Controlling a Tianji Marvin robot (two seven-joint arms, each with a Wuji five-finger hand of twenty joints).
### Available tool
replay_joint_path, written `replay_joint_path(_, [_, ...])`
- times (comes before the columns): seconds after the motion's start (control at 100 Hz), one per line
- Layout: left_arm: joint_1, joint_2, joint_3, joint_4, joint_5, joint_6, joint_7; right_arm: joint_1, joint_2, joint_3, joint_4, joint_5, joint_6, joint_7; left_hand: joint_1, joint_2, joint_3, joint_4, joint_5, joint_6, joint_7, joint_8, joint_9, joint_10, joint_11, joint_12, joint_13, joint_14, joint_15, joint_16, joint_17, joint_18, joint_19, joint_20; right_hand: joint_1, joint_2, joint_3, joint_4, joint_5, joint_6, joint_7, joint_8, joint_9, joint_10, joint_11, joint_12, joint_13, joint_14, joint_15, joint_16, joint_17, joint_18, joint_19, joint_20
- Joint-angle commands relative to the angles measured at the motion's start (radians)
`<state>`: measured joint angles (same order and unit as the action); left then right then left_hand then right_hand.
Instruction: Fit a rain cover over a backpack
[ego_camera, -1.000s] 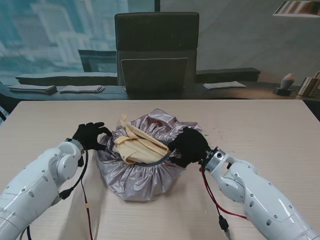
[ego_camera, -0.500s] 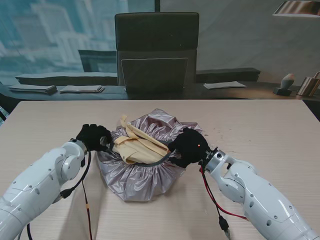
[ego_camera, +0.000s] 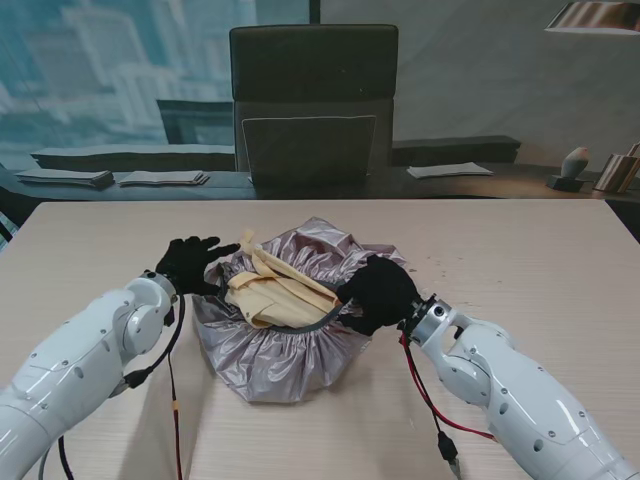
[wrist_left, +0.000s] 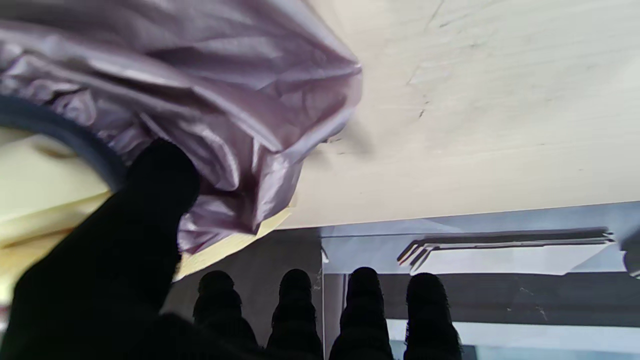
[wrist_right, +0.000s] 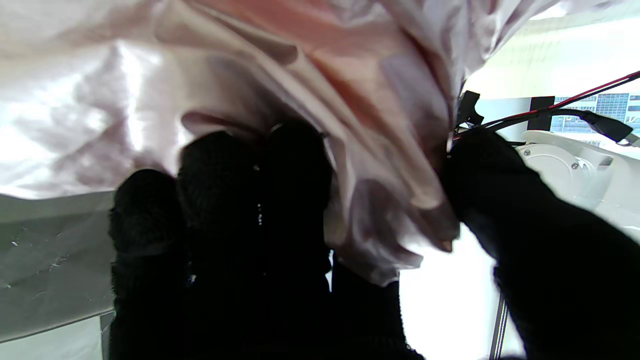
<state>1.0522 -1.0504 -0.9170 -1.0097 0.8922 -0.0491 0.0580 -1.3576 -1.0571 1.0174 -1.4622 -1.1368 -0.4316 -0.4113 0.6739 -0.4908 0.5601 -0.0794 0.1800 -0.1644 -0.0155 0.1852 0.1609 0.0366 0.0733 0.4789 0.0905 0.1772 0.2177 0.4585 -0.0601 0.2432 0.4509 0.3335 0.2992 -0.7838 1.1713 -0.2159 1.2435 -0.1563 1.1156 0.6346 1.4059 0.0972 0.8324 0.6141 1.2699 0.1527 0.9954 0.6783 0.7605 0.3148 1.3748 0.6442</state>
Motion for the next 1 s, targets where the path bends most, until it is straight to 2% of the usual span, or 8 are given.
replay_joint_path(0.0, [-0.021, -0.006, 0.020, 0.015, 0.003, 0.029, -0.043, -0.004, -0.002, -0.001, -0.002, 0.000, 0.002, 0.017, -0.020, -0.029, 0.021, 0.017, -0.041, 0.044, -0.005, -0.020, -0.049, 0.022, -0.028, -0.008, -0.036, -0.005, -0.038, 0.004, -0.013, -0.007, -0.062, -0.006, -0.003, 0.020, -0.021, 0.036, 0.071, 0.030, 0.005, 0.025, 0.040, 0.057, 0.000, 0.001, 0.033, 0.014, -0.003, -0.009, -0.007, 0.026, 0.032, -0.007])
replay_joint_path(0.16, [-0.074, -0.020, 0.113, 0.079, -0.042, 0.093, -0.041, -0.005, -0.003, -0.001, -0.002, 0.002, 0.002, 0.018, -0.030, -0.020, 0.029, 0.013, -0.020, 0.125, 0.261, 0.105, -0.050, 0.035, -0.022, -0.030, -0.034, -0.004, -0.037, 0.015, -0.019, 0.013, -0.160, 0.034, -0.001, 0.019, -0.021, 0.038, 0.072, 0.030, 0.004, 0.034, 0.040, 0.058, 0.003, 0.003, 0.033, 0.015, -0.001, -0.009, -0.006, 0.027, 0.033, -0.006])
replay_joint_path(0.25, [-0.098, -0.029, 0.157, 0.118, -0.069, 0.086, -0.022, -0.006, -0.002, 0.001, -0.002, 0.002, 0.002, 0.021, -0.032, -0.003, 0.042, 0.014, 0.024, 0.118, 0.661, 0.237, -0.044, 0.028, 0.008, 0.026, -0.028, -0.003, -0.018, 0.020, -0.021, 0.019, -0.183, 0.061, -0.001, 0.018, -0.021, 0.038, 0.072, 0.030, 0.002, 0.038, 0.040, 0.057, 0.004, 0.003, 0.033, 0.014, -0.001, -0.009, -0.006, 0.026, 0.034, -0.006])
replay_joint_path(0.34, [-0.114, -0.038, 0.184, 0.149, -0.091, 0.072, 0.000, -0.004, -0.002, 0.000, 0.001, 0.002, 0.003, 0.021, 0.000, 0.047, 0.029, 0.007, 0.193, 0.021, 0.861, 0.314, -0.002, 0.006, 0.110, 0.047, -0.017, -0.007, 0.028, 0.030, -0.019, 0.019, -0.181, 0.074, -0.002, 0.021, -0.022, 0.038, 0.072, 0.030, 0.000, 0.042, 0.040, 0.057, 0.004, 0.002, 0.033, 0.014, -0.001, -0.009, -0.006, 0.026, 0.034, -0.005])
replay_joint_path(0.44, [-0.114, -0.042, 0.185, 0.159, -0.099, 0.059, 0.020, -0.003, -0.003, -0.003, 0.002, 0.004, 0.006, 0.021, 0.192, 0.105, -0.210, 0.010, 0.361, -0.151, 1.074, 0.342, 0.073, -0.032, 0.341, 0.010, 0.000, -0.008, 0.131, 0.034, -0.015, 0.022, -0.154, 0.060, -0.002, 0.022, -0.022, 0.038, 0.073, 0.030, -0.002, 0.044, 0.040, 0.057, 0.004, 0.002, 0.033, 0.014, -0.001, -0.010, -0.007, 0.027, 0.034, -0.005])
replay_joint_path(0.62, [-0.057, -0.032, 0.095, 0.092, -0.067, 0.040, 0.026, 0.001, -0.002, -0.008, 0.005, 0.003, 0.008, 0.025, 0.286, 0.272, -0.377, -0.002, 0.414, -0.098, 1.075, 0.458, 0.211, -0.052, 0.462, -0.014, 0.054, -0.019, 0.256, 0.013, -0.012, 0.028, -0.113, 0.017, -0.005, 0.027, -0.025, 0.039, 0.072, 0.030, -0.006, 0.045, 0.039, 0.057, 0.004, 0.002, 0.032, 0.016, -0.003, -0.011, -0.009, 0.027, 0.035, -0.005])
replay_joint_path(0.69, [-0.012, -0.022, 0.031, 0.027, -0.029, 0.036, 0.016, 0.001, -0.002, -0.007, 0.007, 0.001, 0.011, 0.022, 0.389, 0.362, -0.560, 0.017, 0.407, -0.073, 1.078, 0.528, 0.232, -0.088, 0.474, -0.004, 0.070, -0.024, 0.271, 0.017, -0.014, 0.029, -0.107, 0.002, -0.003, 0.025, -0.026, 0.039, 0.074, 0.029, -0.004, 0.048, 0.040, 0.055, 0.005, 0.002, 0.034, 0.014, -0.002, -0.010, -0.007, 0.024, 0.036, -0.005])
replay_joint_path(0.99, [0.190, 0.001, -0.243, -0.252, 0.107, -0.032, -0.008, 0.007, -0.005, 0.008, 0.020, -0.005, 0.028, -0.014, 0.415, 0.429, -0.603, -0.012, 0.423, -0.057, 1.121, 0.629, 0.266, -0.134, 0.486, 0.002, 0.132, -0.028, 0.303, 0.032, -0.008, 0.025, -0.061, 0.017, 0.003, 0.003, -0.014, 0.041, 0.079, 0.033, 0.045, 0.084, 0.048, 0.059, 0.049, 0.035, 0.035, 0.014, 0.066, 0.021, 0.020, 0.046, 0.048, 0.005])
